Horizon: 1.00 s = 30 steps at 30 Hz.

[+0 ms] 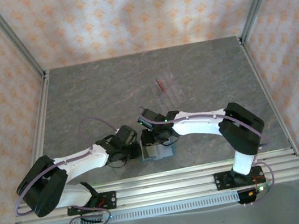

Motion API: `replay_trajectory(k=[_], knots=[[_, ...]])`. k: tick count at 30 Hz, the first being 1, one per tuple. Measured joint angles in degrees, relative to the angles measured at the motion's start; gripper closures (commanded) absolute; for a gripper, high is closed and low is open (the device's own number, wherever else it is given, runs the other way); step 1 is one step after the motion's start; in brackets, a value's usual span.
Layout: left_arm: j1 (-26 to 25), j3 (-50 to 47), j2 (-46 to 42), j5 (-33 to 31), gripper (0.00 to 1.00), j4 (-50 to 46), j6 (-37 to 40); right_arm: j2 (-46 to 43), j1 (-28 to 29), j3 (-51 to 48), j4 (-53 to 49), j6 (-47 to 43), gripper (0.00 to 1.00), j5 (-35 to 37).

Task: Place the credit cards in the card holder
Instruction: Flip over the card slot in the card holder.

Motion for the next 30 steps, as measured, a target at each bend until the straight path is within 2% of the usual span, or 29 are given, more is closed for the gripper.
replay_trajectory(k=[4,12,21,25,30], knots=[[0.0,-0.6,-0.7,-0.1,0.80,0.4,-0.2,-0.2,-1.2,-1.4,1.8,0.8,0.60,-2.2],[-0.6,-1.2,-2.1,-0.8,0.79,0.6,-0.3,-0.2,-2.4,-1.9,6.2,2.1,0.59,-6.7],[-0.4,-1.6,-8.9,-2.6,0.73,-7.7,-0.3,2.6,-2.4,-1.9,9.6,2.8,0.58,-8.9],[0.9,-1.6,-13.6,-3.1,0.61,-11.6,-0.2,4.3,-2.4,-1.9,11.5,3.4,0.58,-9.9],[1.2,-1.3,-16.5,-3.2,0.51,-14.8,0.5,4.5,-2.5,-1.5,13.0,3.7,0.54,-11.0]])
